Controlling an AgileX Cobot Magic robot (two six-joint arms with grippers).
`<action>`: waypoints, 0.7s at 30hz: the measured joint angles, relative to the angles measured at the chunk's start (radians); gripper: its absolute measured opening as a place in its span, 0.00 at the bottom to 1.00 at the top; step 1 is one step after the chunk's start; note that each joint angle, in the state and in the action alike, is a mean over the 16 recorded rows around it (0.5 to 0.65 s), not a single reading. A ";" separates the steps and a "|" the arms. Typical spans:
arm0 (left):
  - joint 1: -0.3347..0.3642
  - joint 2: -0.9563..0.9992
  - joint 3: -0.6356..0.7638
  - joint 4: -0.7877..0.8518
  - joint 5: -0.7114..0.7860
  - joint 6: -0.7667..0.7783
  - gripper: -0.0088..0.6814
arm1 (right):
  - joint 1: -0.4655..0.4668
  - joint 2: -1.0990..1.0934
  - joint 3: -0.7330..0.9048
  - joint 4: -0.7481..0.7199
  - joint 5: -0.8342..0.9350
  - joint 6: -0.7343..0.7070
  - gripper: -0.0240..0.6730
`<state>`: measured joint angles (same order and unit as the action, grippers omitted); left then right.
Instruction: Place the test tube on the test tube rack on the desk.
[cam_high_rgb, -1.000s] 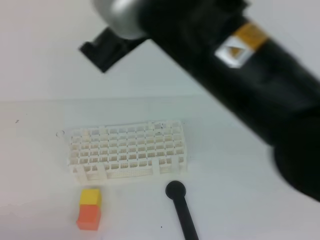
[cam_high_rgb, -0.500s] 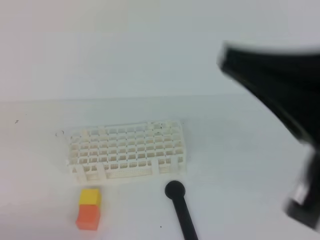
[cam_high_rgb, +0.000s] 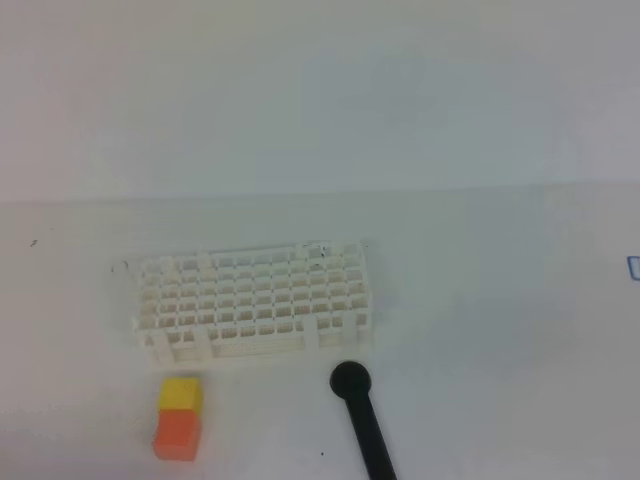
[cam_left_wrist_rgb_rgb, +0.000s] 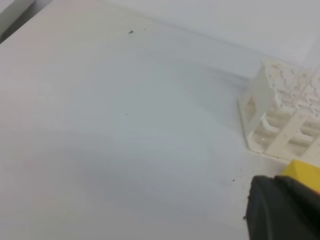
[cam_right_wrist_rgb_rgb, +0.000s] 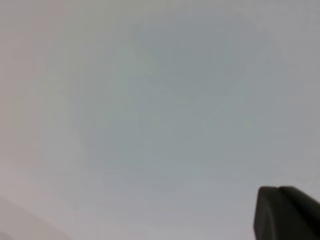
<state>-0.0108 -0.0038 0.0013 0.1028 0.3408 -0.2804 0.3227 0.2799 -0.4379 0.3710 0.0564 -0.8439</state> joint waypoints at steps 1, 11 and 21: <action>0.000 0.000 0.000 0.000 0.000 0.000 0.01 | -0.033 -0.036 0.014 0.012 0.009 0.000 0.03; 0.000 0.000 0.000 0.000 0.001 0.000 0.01 | -0.163 -0.207 0.102 0.119 0.035 0.000 0.03; 0.000 0.000 0.000 0.000 0.001 0.000 0.01 | -0.192 -0.215 0.241 -0.039 0.089 0.276 0.03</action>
<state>-0.0108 -0.0038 0.0013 0.1028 0.3420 -0.2804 0.1308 0.0648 -0.1967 0.3321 0.1449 -0.5677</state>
